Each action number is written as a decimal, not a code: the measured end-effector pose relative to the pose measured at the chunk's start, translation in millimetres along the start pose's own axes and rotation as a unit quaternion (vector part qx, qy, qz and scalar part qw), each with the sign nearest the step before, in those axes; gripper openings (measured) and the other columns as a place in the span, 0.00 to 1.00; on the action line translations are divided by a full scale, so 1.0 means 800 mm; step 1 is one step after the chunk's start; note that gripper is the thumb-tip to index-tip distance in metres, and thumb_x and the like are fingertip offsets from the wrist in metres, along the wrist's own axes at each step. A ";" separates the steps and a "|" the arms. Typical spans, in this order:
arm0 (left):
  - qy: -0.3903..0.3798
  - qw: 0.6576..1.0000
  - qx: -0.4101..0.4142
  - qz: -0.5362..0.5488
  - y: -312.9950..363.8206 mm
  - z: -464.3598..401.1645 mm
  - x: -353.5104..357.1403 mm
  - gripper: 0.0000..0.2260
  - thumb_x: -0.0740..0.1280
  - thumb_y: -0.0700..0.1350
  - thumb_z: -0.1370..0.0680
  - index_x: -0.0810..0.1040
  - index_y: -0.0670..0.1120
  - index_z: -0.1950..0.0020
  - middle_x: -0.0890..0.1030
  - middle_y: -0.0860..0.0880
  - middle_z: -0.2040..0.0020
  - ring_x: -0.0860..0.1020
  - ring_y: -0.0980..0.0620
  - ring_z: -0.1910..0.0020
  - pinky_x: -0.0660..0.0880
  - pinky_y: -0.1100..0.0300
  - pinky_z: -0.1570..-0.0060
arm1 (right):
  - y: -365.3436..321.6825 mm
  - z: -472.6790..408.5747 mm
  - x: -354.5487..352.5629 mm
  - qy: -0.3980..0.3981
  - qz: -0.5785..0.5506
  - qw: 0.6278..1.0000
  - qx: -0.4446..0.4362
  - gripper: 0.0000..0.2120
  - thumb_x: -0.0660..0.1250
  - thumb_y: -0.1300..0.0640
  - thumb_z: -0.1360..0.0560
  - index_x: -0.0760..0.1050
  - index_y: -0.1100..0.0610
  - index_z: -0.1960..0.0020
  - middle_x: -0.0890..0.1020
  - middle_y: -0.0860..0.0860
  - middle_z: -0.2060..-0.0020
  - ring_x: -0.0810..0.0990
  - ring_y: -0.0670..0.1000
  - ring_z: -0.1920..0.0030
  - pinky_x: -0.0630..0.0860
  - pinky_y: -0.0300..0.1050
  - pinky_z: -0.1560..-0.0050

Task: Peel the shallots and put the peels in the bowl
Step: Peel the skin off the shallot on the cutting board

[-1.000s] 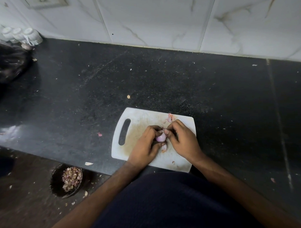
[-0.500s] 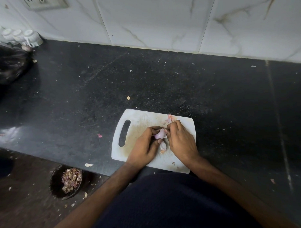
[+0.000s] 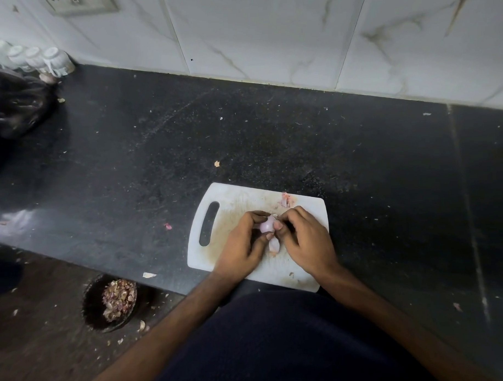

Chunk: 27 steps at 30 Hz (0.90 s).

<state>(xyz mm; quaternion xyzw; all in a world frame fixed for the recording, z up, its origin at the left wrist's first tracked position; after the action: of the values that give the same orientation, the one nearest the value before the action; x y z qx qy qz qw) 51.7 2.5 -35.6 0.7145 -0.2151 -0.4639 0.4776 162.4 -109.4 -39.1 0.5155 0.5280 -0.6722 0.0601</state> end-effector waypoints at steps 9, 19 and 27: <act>-0.002 1.000 0.002 0.001 0.002 -0.001 -0.002 0.17 0.71 0.35 0.21 0.70 0.47 0.36 0.78 0.55 0.39 0.78 0.60 0.39 0.74 0.66 0.39 | -0.011 0.000 0.010 -0.028 0.127 0.991 -0.029 0.03 0.61 0.56 0.21 0.72 0.54 0.49 0.78 0.49 0.51 0.77 0.52 0.51 0.77 0.53 0.60; -0.032 0.999 -0.034 0.007 -0.005 0.002 0.006 0.26 0.75 0.43 0.23 0.62 0.61 0.38 0.79 0.50 0.36 0.78 0.53 0.34 0.75 0.54 0.34 | 0.001 -0.008 -0.001 0.019 0.013 1.000 0.003 0.10 0.65 0.63 0.21 0.75 0.55 0.41 0.77 0.48 0.45 0.79 0.48 0.47 0.78 0.45 0.51; -0.012 1.000 -0.022 0.001 -0.003 -0.005 0.001 0.20 0.80 0.43 0.27 0.74 0.47 0.40 0.79 0.51 0.43 0.79 0.55 0.44 0.73 0.68 0.45 | 0.005 -0.001 -0.010 0.017 -0.100 0.995 -0.010 0.08 0.62 0.54 0.17 0.79 0.52 0.41 0.83 0.44 0.48 0.81 0.45 0.46 0.79 0.49 0.47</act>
<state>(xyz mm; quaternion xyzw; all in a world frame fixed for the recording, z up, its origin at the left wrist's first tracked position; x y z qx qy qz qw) 54.8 4.9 -37.6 0.6983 -0.2116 -0.4760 0.4910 168.7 -114.2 -35.5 0.4705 0.5849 -0.6606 -0.0114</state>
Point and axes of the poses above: each hand's wrist, its own z-axis away from the middle knuckle, its own x-axis out of the palm, y = z × x, the point moved 7 cm from there along -z, towards the middle knuckle
